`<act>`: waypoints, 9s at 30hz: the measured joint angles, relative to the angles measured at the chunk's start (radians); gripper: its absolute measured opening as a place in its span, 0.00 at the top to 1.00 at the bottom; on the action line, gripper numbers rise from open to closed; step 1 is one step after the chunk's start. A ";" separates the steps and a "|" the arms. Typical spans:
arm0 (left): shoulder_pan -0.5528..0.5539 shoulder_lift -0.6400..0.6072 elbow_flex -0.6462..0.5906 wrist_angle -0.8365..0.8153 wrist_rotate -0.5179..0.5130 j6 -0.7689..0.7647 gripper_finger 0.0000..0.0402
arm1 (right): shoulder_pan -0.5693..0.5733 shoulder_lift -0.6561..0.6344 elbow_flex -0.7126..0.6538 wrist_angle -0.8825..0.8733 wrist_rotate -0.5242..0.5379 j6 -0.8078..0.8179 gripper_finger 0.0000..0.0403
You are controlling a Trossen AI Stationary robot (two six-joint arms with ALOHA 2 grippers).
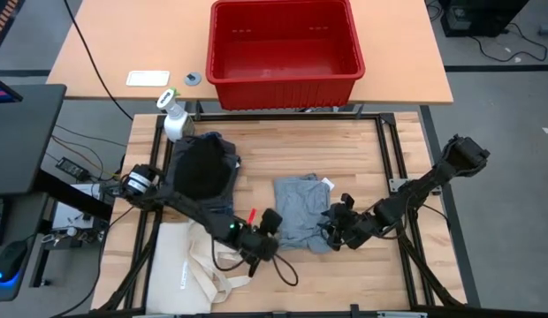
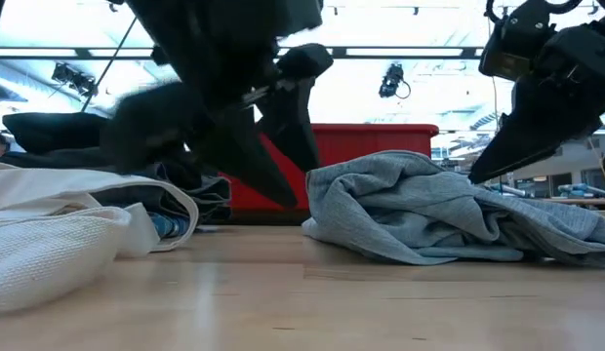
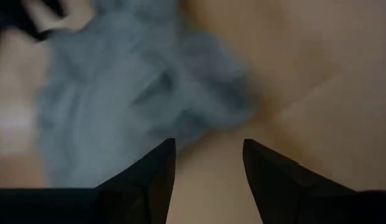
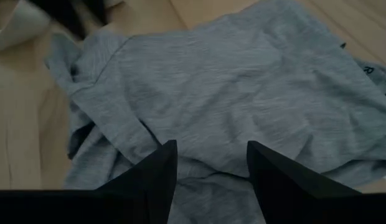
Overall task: Fold Laundry from Bin
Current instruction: Fold the gray shirt
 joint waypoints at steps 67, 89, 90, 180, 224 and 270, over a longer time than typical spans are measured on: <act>0.040 -0.054 -0.001 -0.109 0.048 0.100 0.75 | 0.178 0.390 0.159 0.373 0.191 -0.269 0.50; -0.092 0.090 -0.002 0.029 -0.357 0.158 0.27 | 0.095 0.388 0.157 0.366 0.070 -0.132 0.50; -0.089 0.093 0.001 0.073 -0.361 0.169 0.27 | 0.095 0.388 0.157 0.366 0.070 -0.132 0.50; -0.033 -0.364 0.000 -0.377 -0.172 -0.007 0.93 | -0.153 0.459 0.454 0.543 0.023 -0.842 0.53; 0.303 -0.836 0.001 -1.088 -0.604 -0.373 0.93 | -0.730 0.884 1.409 0.350 -0.738 -1.114 0.54; 0.121 -0.949 -0.206 -0.924 0.063 -0.683 0.59 | -0.678 0.745 1.253 -0.469 -0.812 -1.027 0.56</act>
